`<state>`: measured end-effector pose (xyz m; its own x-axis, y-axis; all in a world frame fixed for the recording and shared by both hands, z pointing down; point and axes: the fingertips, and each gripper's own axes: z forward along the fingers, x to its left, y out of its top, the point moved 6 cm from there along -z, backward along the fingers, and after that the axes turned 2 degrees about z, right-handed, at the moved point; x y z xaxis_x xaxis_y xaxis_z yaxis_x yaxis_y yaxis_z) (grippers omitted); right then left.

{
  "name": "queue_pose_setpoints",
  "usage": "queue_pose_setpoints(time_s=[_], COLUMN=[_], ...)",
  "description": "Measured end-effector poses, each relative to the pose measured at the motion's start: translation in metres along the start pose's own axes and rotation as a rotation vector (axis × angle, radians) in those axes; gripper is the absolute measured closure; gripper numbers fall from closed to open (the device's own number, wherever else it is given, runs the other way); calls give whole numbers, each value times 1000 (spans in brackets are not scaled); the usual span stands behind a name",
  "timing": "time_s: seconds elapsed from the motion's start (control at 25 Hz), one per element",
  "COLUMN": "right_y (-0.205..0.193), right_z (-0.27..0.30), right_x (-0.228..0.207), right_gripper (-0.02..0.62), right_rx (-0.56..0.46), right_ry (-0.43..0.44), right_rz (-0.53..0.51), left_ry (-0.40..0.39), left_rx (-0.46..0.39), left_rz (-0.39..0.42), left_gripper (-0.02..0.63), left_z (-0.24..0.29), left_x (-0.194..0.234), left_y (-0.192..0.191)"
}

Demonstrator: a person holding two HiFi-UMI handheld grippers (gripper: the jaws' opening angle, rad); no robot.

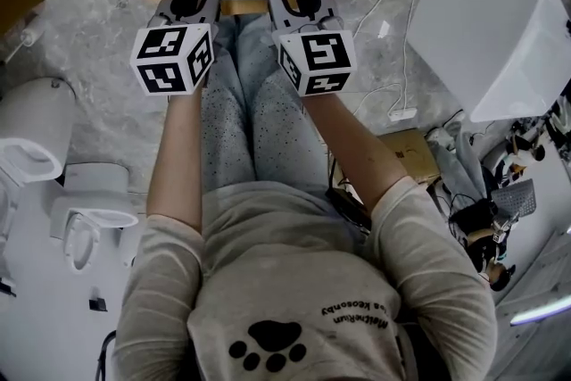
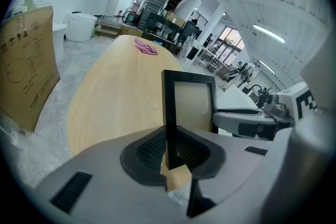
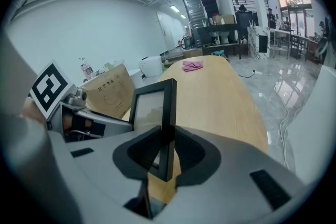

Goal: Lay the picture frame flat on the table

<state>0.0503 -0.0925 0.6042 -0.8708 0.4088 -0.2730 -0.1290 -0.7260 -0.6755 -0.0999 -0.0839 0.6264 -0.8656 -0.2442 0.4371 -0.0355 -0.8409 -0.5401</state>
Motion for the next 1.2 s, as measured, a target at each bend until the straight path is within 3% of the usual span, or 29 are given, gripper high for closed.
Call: queue_pose_setpoints(time_s=[1.2], right_y=[-32], right_z=[46], right_x=[-33], right_gripper=[512], right_rx=[147], right_ry=[-38], right_rz=[81], left_ry=[25], left_rx=[147], left_rz=[-3], left_gripper=[537], left_z=[48], left_x=[12], left_y=[-13])
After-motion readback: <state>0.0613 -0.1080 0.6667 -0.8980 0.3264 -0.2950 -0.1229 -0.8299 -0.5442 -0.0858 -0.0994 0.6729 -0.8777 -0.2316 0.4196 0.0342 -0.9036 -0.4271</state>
